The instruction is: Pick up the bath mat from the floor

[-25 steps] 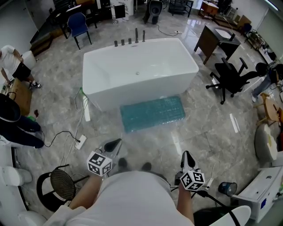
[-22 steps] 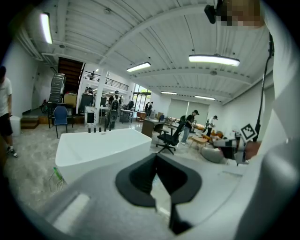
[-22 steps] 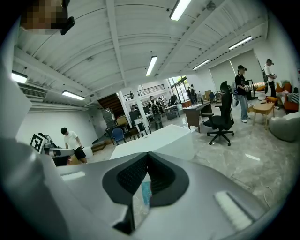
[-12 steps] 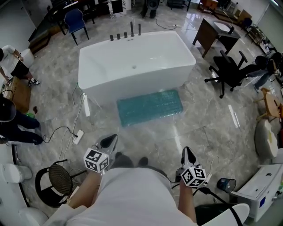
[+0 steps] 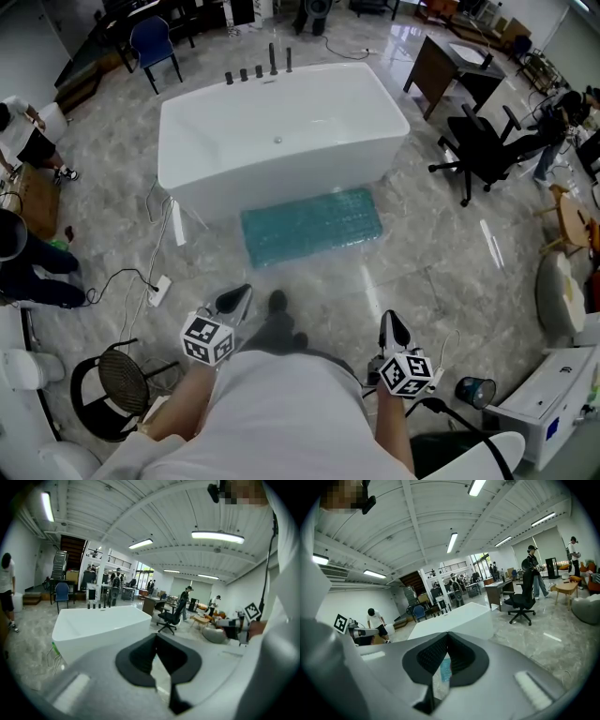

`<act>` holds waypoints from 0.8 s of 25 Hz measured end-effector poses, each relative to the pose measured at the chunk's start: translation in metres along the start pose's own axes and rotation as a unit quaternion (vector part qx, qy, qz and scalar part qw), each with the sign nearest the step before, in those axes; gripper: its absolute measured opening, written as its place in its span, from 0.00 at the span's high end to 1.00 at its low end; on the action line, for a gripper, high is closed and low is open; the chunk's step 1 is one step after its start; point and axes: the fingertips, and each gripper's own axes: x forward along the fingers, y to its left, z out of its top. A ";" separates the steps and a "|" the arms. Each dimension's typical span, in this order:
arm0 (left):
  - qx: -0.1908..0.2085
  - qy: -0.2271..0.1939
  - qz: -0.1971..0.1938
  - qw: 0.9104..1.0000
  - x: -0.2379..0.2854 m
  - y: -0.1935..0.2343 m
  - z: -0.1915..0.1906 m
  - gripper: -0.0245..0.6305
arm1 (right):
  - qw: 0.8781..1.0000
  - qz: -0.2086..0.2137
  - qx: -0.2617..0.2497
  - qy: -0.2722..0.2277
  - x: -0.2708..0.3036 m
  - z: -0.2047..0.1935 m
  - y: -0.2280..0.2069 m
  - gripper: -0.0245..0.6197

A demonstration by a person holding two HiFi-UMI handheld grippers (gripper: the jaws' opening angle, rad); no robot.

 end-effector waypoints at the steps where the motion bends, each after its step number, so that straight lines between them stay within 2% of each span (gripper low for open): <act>1: 0.000 0.000 -0.001 1.000 0.004 0.001 0.001 0.96 | 1.000 -0.001 0.000 0.000 0.003 0.001 -0.002 0.95; 12: 0.000 0.006 -0.020 1.000 0.071 0.041 0.024 0.96 | 1.000 -0.016 0.004 0.004 0.060 0.021 -0.018 0.95; 20: 0.003 0.014 -0.041 0.999 0.151 0.091 0.069 0.96 | 1.000 -0.010 0.005 0.012 0.148 0.062 -0.026 0.95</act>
